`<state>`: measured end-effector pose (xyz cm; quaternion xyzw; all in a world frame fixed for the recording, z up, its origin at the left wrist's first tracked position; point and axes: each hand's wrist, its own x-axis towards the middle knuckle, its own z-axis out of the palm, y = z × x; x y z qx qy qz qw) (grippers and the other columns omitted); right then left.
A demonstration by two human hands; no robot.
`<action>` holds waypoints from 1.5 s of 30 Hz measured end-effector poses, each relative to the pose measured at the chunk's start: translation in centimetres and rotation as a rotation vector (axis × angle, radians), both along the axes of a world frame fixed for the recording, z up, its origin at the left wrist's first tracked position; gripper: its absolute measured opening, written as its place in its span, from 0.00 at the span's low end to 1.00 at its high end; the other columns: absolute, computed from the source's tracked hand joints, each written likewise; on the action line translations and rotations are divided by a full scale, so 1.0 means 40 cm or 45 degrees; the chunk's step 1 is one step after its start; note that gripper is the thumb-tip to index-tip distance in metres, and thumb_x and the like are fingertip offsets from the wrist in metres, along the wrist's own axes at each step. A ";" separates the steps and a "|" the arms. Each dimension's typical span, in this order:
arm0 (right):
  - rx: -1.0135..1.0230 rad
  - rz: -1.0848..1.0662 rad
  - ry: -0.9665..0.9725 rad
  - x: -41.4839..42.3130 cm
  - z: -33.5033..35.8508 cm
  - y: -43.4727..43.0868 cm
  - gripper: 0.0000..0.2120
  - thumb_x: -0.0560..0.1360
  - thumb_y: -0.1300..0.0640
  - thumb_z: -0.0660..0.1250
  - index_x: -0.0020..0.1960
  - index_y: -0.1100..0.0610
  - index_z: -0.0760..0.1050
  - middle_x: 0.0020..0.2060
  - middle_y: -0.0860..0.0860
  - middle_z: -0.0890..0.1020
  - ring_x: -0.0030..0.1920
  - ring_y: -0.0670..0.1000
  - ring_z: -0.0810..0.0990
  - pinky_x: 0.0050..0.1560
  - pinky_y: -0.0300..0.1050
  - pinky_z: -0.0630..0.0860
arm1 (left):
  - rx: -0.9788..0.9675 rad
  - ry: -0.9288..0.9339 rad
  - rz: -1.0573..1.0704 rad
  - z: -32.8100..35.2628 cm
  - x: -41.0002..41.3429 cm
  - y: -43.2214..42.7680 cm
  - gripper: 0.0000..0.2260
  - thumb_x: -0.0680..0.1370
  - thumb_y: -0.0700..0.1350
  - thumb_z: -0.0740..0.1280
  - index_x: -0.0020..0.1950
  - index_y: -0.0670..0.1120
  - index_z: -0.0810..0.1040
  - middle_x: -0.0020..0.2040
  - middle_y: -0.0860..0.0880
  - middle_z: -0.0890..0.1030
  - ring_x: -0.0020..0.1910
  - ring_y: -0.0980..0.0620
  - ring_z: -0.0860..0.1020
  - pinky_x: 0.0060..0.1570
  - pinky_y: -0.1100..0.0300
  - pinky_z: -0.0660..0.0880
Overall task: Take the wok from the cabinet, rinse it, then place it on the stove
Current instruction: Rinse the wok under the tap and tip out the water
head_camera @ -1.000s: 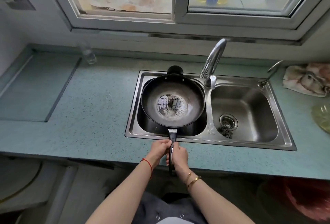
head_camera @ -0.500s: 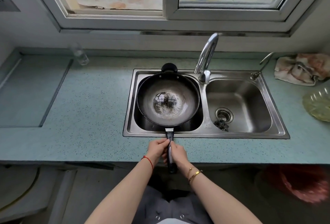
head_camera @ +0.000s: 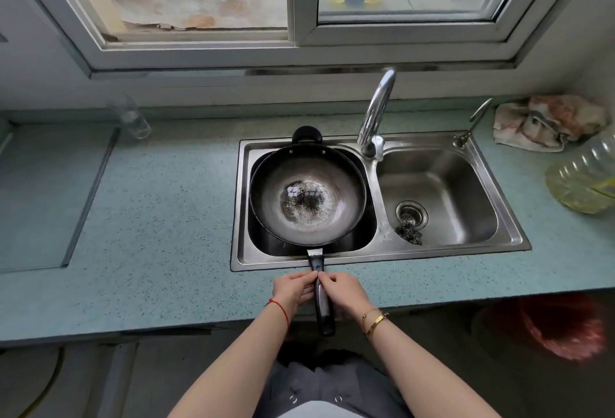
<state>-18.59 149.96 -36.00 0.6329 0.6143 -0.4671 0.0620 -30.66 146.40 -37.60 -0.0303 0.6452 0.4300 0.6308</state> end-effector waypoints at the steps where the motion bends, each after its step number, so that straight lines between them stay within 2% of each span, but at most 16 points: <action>1: 0.012 -0.055 0.008 0.004 0.005 0.011 0.24 0.79 0.39 0.56 0.42 0.55 0.81 0.42 0.56 0.85 0.45 0.59 0.85 0.49 0.52 0.82 | -0.003 -0.007 0.004 0.000 -0.001 0.001 0.04 0.73 0.32 0.71 0.47 0.36 0.80 0.38 0.41 0.83 0.27 0.53 0.83 0.27 0.63 0.80; 3: 0.020 -0.325 0.151 0.017 0.015 0.043 0.22 0.79 0.41 0.58 0.36 0.56 0.75 0.33 0.56 0.82 0.32 0.56 0.81 0.39 0.50 0.82 | -0.012 -0.003 0.002 0.000 -0.003 0.004 0.05 0.74 0.33 0.72 0.48 0.36 0.80 0.39 0.42 0.83 0.30 0.52 0.83 0.28 0.63 0.80; 4: 0.032 -0.483 0.242 0.026 0.021 0.067 0.21 0.80 0.44 0.58 0.36 0.56 0.74 0.32 0.55 0.80 0.30 0.54 0.79 0.35 0.48 0.80 | -0.016 0.001 -0.006 0.000 -0.003 0.004 0.05 0.74 0.33 0.71 0.48 0.37 0.80 0.39 0.42 0.83 0.32 0.51 0.83 0.30 0.63 0.81; 6: 0.041 -0.754 0.383 0.046 0.034 0.134 0.19 0.82 0.49 0.58 0.39 0.59 0.76 0.36 0.55 0.81 0.33 0.51 0.78 0.34 0.45 0.78 | -0.028 0.012 -0.022 0.001 -0.005 0.005 0.05 0.74 0.34 0.71 0.50 0.37 0.80 0.39 0.43 0.82 0.36 0.49 0.82 0.33 0.62 0.81; 10: -0.023 -1.079 0.613 0.088 0.071 0.297 0.16 0.81 0.56 0.56 0.45 0.61 0.79 0.46 0.58 0.81 0.36 0.50 0.75 0.40 0.43 0.75 | -0.062 0.011 -0.027 0.009 -0.007 0.010 0.04 0.74 0.33 0.71 0.48 0.37 0.80 0.37 0.43 0.83 0.34 0.49 0.82 0.29 0.63 0.80; 13: -0.055 -1.141 0.716 0.108 0.104 0.408 0.19 0.82 0.55 0.55 0.61 0.66 0.78 0.49 0.56 0.79 0.40 0.51 0.74 0.50 0.46 0.76 | -0.084 0.019 -0.040 0.018 -0.009 0.011 0.04 0.74 0.33 0.72 0.47 0.37 0.80 0.30 0.46 0.84 0.26 0.53 0.83 0.27 0.63 0.80; 15: -0.084 -1.157 0.747 0.113 0.121 0.469 0.21 0.82 0.54 0.54 0.66 0.66 0.74 0.53 0.56 0.79 0.40 0.50 0.74 0.55 0.49 0.74 | -0.103 0.017 -0.040 0.018 -0.009 0.009 0.07 0.73 0.33 0.72 0.51 0.35 0.80 0.31 0.46 0.84 0.26 0.53 0.83 0.27 0.63 0.80; 16: -0.099 -1.168 0.764 0.112 0.128 0.495 0.21 0.83 0.54 0.54 0.68 0.66 0.73 0.57 0.57 0.79 0.43 0.51 0.75 0.58 0.49 0.75 | -0.112 0.009 -0.037 0.021 -0.009 0.010 0.09 0.74 0.33 0.72 0.53 0.34 0.80 0.31 0.46 0.84 0.26 0.53 0.83 0.28 0.63 0.80; 19: -0.195 -1.189 0.835 0.107 0.141 0.552 0.23 0.83 0.52 0.54 0.73 0.63 0.68 0.70 0.58 0.74 0.61 0.55 0.74 0.66 0.52 0.72 | -0.139 -0.002 -0.053 0.027 -0.010 0.011 0.13 0.74 0.35 0.71 0.58 0.33 0.79 0.31 0.47 0.84 0.27 0.54 0.83 0.30 0.64 0.81; 21: -0.264 -1.195 0.885 0.104 0.152 0.576 0.25 0.84 0.51 0.53 0.77 0.62 0.63 0.74 0.57 0.70 0.72 0.57 0.69 0.70 0.54 0.69 | -0.151 -0.010 -0.063 0.031 -0.010 0.012 0.14 0.75 0.35 0.71 0.60 0.34 0.78 0.31 0.48 0.84 0.28 0.54 0.83 0.30 0.65 0.80; 23: -0.301 -1.215 0.934 0.100 0.163 0.594 0.27 0.84 0.49 0.53 0.79 0.61 0.60 0.76 0.56 0.68 0.76 0.57 0.65 0.72 0.54 0.67 | -0.158 -0.016 -0.055 0.033 -0.010 0.013 0.16 0.75 0.36 0.71 0.62 0.35 0.77 0.38 0.46 0.84 0.34 0.52 0.83 0.32 0.65 0.80; 24: -0.310 -1.229 0.953 0.097 0.167 0.603 0.27 0.84 0.49 0.52 0.79 0.61 0.58 0.76 0.56 0.67 0.76 0.57 0.64 0.72 0.54 0.66 | -0.159 -0.017 -0.050 0.033 -0.010 0.013 0.16 0.75 0.36 0.71 0.62 0.35 0.77 0.41 0.45 0.83 0.37 0.51 0.82 0.32 0.65 0.80; 26: -0.331 -1.262 0.988 0.090 0.172 0.621 0.28 0.84 0.48 0.52 0.79 0.61 0.57 0.77 0.56 0.66 0.77 0.56 0.63 0.73 0.55 0.65 | -0.159 -0.018 -0.040 0.034 -0.010 0.011 0.16 0.75 0.36 0.71 0.61 0.35 0.78 0.43 0.44 0.83 0.36 0.52 0.83 0.31 0.65 0.80; 31: -0.399 -1.344 1.105 0.072 0.186 0.651 0.31 0.83 0.45 0.53 0.80 0.60 0.56 0.77 0.56 0.65 0.78 0.55 0.61 0.76 0.55 0.62 | -0.177 0.014 -0.028 0.033 -0.006 0.009 0.14 0.75 0.35 0.71 0.60 0.34 0.78 0.36 0.46 0.84 0.28 0.55 0.83 0.29 0.65 0.79; 37: -0.415 -1.447 1.189 0.072 0.192 0.668 0.35 0.80 0.42 0.58 0.78 0.63 0.58 0.75 0.59 0.68 0.77 0.55 0.64 0.76 0.55 0.62 | -0.200 0.028 -0.043 0.040 -0.004 0.017 0.15 0.75 0.34 0.70 0.61 0.33 0.77 0.41 0.43 0.82 0.38 0.50 0.81 0.31 0.65 0.81; 45: -0.382 -1.482 1.223 0.064 0.199 0.673 0.36 0.78 0.43 0.59 0.78 0.64 0.59 0.74 0.60 0.69 0.76 0.55 0.64 0.76 0.55 0.62 | -0.206 0.049 -0.042 0.040 -0.002 0.017 0.15 0.75 0.34 0.70 0.61 0.33 0.77 0.40 0.43 0.82 0.35 0.51 0.81 0.30 0.65 0.80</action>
